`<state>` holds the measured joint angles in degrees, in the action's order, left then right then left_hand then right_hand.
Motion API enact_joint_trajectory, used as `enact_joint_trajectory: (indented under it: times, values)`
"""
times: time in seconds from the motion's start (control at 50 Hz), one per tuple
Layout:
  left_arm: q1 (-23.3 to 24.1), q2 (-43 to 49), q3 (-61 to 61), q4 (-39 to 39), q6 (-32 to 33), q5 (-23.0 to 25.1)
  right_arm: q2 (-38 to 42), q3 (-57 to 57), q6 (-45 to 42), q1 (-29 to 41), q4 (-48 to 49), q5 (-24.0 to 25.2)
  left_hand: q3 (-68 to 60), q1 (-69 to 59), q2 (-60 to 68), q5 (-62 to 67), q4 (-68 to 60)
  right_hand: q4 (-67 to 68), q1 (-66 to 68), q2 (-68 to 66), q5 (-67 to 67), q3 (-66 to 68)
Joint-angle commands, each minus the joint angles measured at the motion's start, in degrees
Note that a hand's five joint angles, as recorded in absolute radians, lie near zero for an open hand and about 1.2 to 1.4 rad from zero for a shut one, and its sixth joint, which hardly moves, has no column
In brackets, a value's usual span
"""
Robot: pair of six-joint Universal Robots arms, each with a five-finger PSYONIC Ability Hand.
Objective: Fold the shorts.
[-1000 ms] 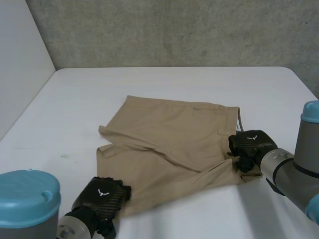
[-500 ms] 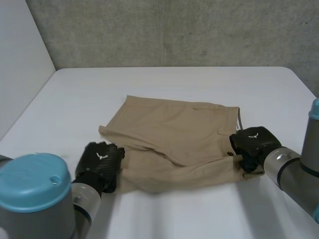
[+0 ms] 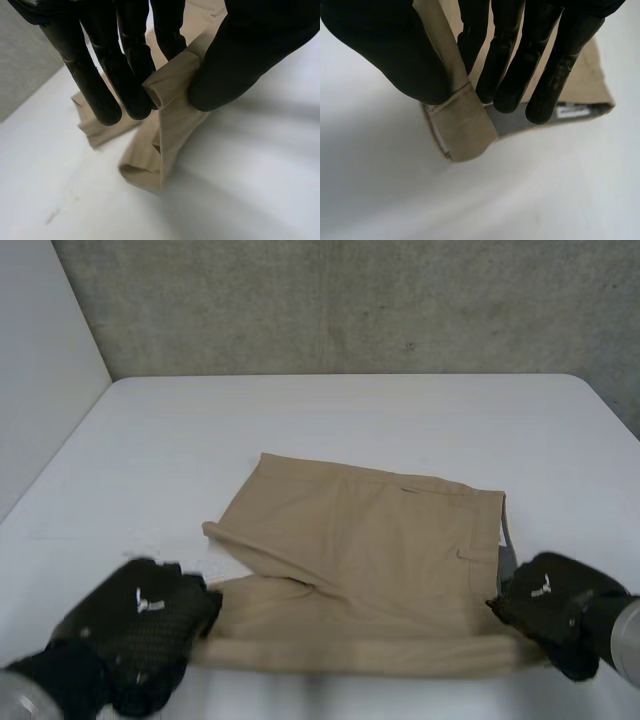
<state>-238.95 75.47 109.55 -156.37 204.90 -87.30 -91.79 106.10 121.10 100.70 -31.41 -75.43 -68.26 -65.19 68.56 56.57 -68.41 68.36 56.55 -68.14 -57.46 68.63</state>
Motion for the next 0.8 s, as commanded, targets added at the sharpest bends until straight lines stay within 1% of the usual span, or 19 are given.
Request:
enact_joint_trajectory:
  times: [0.02, 0.04, 0.14, 0.18, 0.2, 0.24, 0.26, 0.32, 0.34, 0.42, 0.52, 0.54, 0.56, 0.58, 0.6, 0.62, 0.72, 0.76, 0.8]
  values:
    - [-2.9, 13.0, -5.2, -17.2, 0.8, -0.7, 10.3, -7.9, 9.8, 0.3, 10.5, 2.1, -11.7, -14.8, 11.4, 13.4, -11.6, 11.6, 23.4, -11.9, -12.5, 11.4]
    - [-2.9, 17.1, -7.7, -20.5, 1.5, -1.1, 11.7, -9.1, 10.8, 0.5, 11.6, 1.7, -11.7, -14.8, 11.4, 13.4, -11.6, 11.6, 23.4, -11.9, -12.5, 11.4]
    - [-2.8, 30.6, -18.5, -28.2, 3.5, -4.0, 17.7, -14.8, 13.8, 2.9, 17.6, -3.2, -11.7, -14.8, 11.4, 13.4, -11.6, 11.6, 23.4, -11.9, -12.5, 11.4]
    - [-2.8, 35.2, -23.0, -30.5, 4.4, -5.5, 21.9, -18.2, 14.1, 4.5, 21.9, -7.3, -11.7, -14.8, 11.4, 13.4, -11.6, 11.6, 23.4, -11.9, -12.5, 11.4]
    - [-2.8, 39.8, -27.9, -32.4, 5.2, -6.7, 23.3, -19.3, 14.2, 4.9, 23.5, -8.8, -11.7, -14.8, 11.4, 13.4, -11.6, 11.6, 23.4, -11.9, -12.5, 11.4]
    - [-2.7, 44.5, -32.8, -34.0, 6.3, -7.2, 26.8, -21.9, 14.2, 6.3, 28.7, -13.0, -11.7, -14.8, 11.4, 13.4, -11.6, 11.6, 23.4, -11.9, -12.5, 11.4]
    - [-2.5, 48.8, -37.4, -35.4, 7.3, -7.6, 28.0, -22.6, 14.1, 6.6, 30.5, -14.3, -11.7, -14.8, 11.4, 13.4, -11.6, 11.6, 23.4, -11.9, -12.5, 11.4]
    - [-2.3, 55.6, -45.1, -37.2, 9.1, -8.1, 32.0, -25.1, 13.6, 7.8, 37.5, -17.4, -11.7, -14.8, 11.4, 13.4, -11.6, 11.6, 23.4, -11.9, -12.5, 11.4]
    - [-2.1, 59.9, -49.5, -38.1, 10.3, -7.8, 33.2, -25.7, 13.5, 8.0, 39.3, -17.6, -11.7, -14.8, 11.4, 13.4, -11.6, 11.6, 23.4, -11.9, -12.5, 11.4]
    - [-2.3, 69.1, -57.9, -40.4, 12.8, -7.7, 39.0, -28.7, 13.3, 9.7, 47.6, -17.7, -11.7, -14.8, 11.4, 13.4, -11.6, 11.6, 23.4, -11.9, -12.5, 11.4]
    - [-2.3, 76.0, -63.4, -47.1, 13.7, -7.4, 46.2, -32.8, 12.1, 10.0, 55.0, -18.3, -11.7, -14.8, 11.4, 13.4, -11.6, 11.6, 23.4, -11.9, -12.5, 11.4]
    - [-2.3, 76.7, -63.5, -48.5, 13.7, -7.4, 48.3, -34.1, 11.4, 10.1, 56.4, -18.3, -11.7, -14.8, 11.4, 13.4, -11.6, 0.7, 12.5, -0.9, -1.6, 0.4]
    - [-2.3, 77.2, -63.4, -49.8, 13.7, -7.4, 49.1, -34.6, 11.3, 10.1, 56.7, -18.4, -9.3, -12.3, 9.0, 11.0, -9.1, -14.2, -2.4, 14.0, 13.3, -14.5]
    - [-2.2, 77.6, -62.7, -52.5, 13.7, -7.3, 49.9, -35.2, 11.3, 10.1, 57.1, -18.5, 28.9, 25.8, -29.2, -27.2, 29.0, -32.0, -20.2, 31.8, 31.1, -32.3]
    - [-2.1, 77.8, -62.2, -53.7, 13.8, -7.3, 50.6, -35.5, 11.3, 10.1, 57.2, -18.6, 48.9, 45.9, -49.2, -47.2, 49.1, -50.4, -38.5, 50.1, 49.5, -50.6]
    - [-2.0, 77.8, -61.7, -54.8, 13.9, -7.2, 51.1, -35.8, 11.8, 10.1, 57.3, -18.7, 58.3, 55.2, -58.6, -56.6, 58.4, -58.4, -46.6, 58.1, 57.5, -58.6]
    - [-0.5, 76.6, -56.7, -61.5, 13.8, -7.7, 48.5, -34.1, 14.7, 9.9, 57.1, -19.8, 58.3, 55.2, -58.6, -56.6, 58.4, -58.4, -46.6, 58.1, 57.5, -58.6]
    - [0.8, 73.6, -53.1, -63.3, 13.9, -7.6, 45.3, -32.5, 17.0, 9.8, 56.6, -20.4, 58.3, 55.2, -58.6, -56.6, 58.4, -58.4, -46.6, 58.1, 57.5, -58.6]
    - [1.0, 70.4, -50.1, -63.9, 14.0, -7.8, 39.4, -29.0, 21.4, 9.6, 55.1, -20.1, 58.3, 55.2, -58.6, -56.6, 58.4, -58.4, -46.6, 58.1, 57.5, -58.6]
